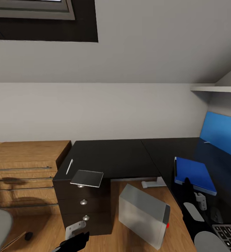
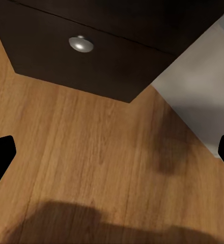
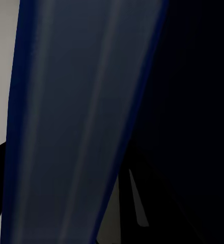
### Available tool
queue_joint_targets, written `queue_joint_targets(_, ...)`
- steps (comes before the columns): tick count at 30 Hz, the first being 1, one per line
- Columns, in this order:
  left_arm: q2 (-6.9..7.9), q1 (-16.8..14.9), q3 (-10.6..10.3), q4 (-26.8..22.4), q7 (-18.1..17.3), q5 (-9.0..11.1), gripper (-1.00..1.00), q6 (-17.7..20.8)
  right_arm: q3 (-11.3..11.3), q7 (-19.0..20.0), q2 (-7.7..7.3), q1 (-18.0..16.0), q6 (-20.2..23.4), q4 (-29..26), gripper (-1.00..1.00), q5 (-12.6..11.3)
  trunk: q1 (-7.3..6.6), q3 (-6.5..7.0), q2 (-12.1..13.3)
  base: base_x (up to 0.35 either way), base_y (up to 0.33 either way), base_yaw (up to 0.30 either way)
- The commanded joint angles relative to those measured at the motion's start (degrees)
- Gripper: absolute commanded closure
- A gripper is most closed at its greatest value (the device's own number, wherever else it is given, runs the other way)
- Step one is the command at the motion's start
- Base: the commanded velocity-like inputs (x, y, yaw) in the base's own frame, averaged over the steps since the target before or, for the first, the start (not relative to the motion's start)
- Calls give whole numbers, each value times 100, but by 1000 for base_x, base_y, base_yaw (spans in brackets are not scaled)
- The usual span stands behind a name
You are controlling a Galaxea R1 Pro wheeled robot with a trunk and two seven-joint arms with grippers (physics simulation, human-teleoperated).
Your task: In the bedroom, organize the workspace by keeping the computer under the desk, ensuring the monitor is on the desk, placing the keyboard on the desk next to the monitor, placing the mouse on the desk next to the keyboard, moving the folder from the swivel chair onto the desk next to the mouse, stacking the notebook on top of the folder with the pen on top of the notebook, and positioning the swivel chair next to the desk.
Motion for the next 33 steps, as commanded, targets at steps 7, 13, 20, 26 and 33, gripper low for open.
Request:
queue_joint_targets(7,7,-5,-26,-9,58,62,-100,5,-2,16,-2,0,-3,37,100,-67,-110,82,198,0,0,0)
queue_joint_targets(13,7,-5,-25,-9,58,60,-100,5,6,15,-3,1,-3,35,100,-66,-154,118,278,0,0,0)
queue_joint_targets(20,7,-5,-27,-9,58,68,-100,5,15,4,-2,0,-3,28,100,-65,-176,136,318,0,0,0)
queue_joint_targets(26,7,-5,-27,-9,56,68,-100,12,21,-15,-3,1,-6,26,100,-65,-176,136,318,0,0,0)
queue_joint_targets(33,5,-5,-45,-9,51,68,-100,14,33,-20,4,3,-12,18,100,-65,-176,136,318,0,0,0)
